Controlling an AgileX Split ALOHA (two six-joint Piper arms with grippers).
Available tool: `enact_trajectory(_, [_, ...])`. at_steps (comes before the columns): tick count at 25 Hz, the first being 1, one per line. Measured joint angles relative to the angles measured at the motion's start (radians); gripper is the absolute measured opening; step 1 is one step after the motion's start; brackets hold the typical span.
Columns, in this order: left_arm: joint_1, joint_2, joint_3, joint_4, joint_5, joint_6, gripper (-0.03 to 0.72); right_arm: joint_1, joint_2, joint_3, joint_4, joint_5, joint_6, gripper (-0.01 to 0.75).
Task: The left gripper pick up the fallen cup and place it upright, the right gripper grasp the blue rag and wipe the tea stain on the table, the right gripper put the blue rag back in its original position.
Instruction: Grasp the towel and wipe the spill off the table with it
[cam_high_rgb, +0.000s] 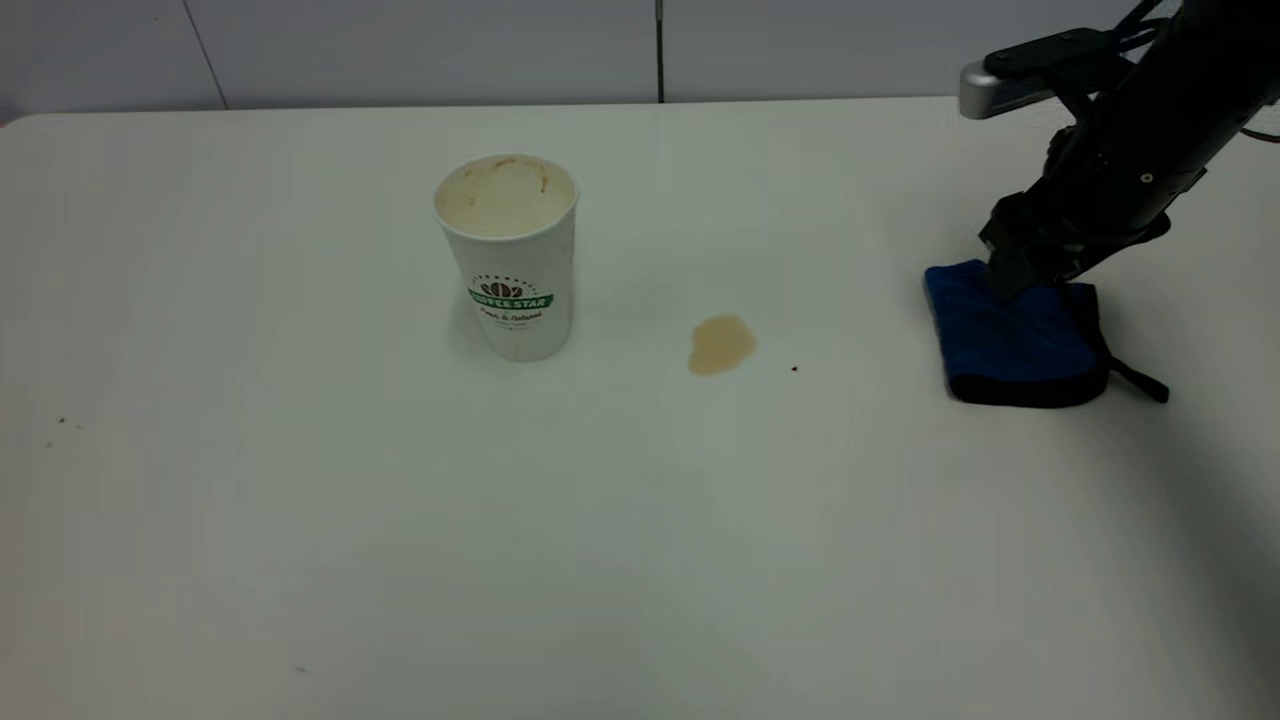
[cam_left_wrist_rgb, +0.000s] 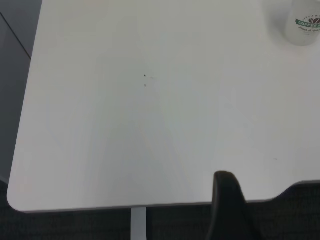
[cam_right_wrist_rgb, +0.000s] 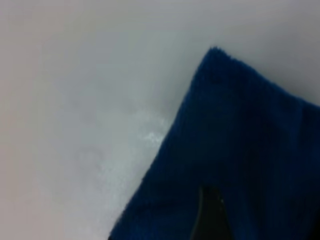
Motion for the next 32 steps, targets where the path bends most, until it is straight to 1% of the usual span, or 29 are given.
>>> enact_trajectory(5, [0.0,0.0,0.0,0.0,0.0,0.0,0.466,0.0,0.074,-0.017,-0.023,-0.034,-0.006,0.58])
enact_trajectory(7, [0.0,0.0,0.0,0.0,0.0,0.0,0.466,0.0,0.092,-0.017,-0.055,-0.054,-0.008,0.555])
enact_trajectory(8, [0.0,0.0,0.0,0.0,0.0,0.0,0.466,0.004,0.093,-0.017,-0.07,-0.061,-0.008,0.523])
enact_trajectory(10, [0.0,0.0,0.0,0.0,0.0,0.0,0.466,0.014,0.095,-0.019,-0.097,-0.062,-0.01,0.406])
enact_trajectory(12, [0.0,0.0,0.0,0.0,0.0,0.0,0.466,0.033,0.096,-0.02,-0.111,-0.066,-0.012,0.196])
enact_trajectory(13, [0.0,0.0,0.0,0.0,0.0,0.0,0.466,0.044,0.096,-0.02,-0.116,-0.072,-0.014,0.112])
enact_trajectory(14, [0.0,0.0,0.0,0.0,0.0,0.0,0.466,0.056,0.097,-0.02,-0.117,-0.085,-0.015,0.077])
enact_trajectory(15, [0.0,0.0,0.0,0.0,0.0,0.0,0.466,0.067,0.098,-0.02,-0.12,-0.107,-0.015,0.06])
enact_trajectory(19, [0.0,0.0,0.0,0.0,0.0,0.0,0.466,0.157,0.113,-0.025,-0.119,-0.206,-0.017,0.053])
enact_trajectory(23, [0.0,0.0,0.0,0.0,0.0,0.0,0.466,0.246,0.149,-0.093,-0.119,-0.218,-0.02,0.053])
enact_trajectory(28, [0.0,0.0,0.0,0.0,0.0,0.0,0.466,0.339,0.197,-0.212,-0.117,-0.155,-0.02,0.053])
enact_trajectory(32, [0.0,0.0,0.0,0.0,0.0,0.0,0.466,0.394,0.202,-0.253,-0.08,-0.048,-0.02,0.053])
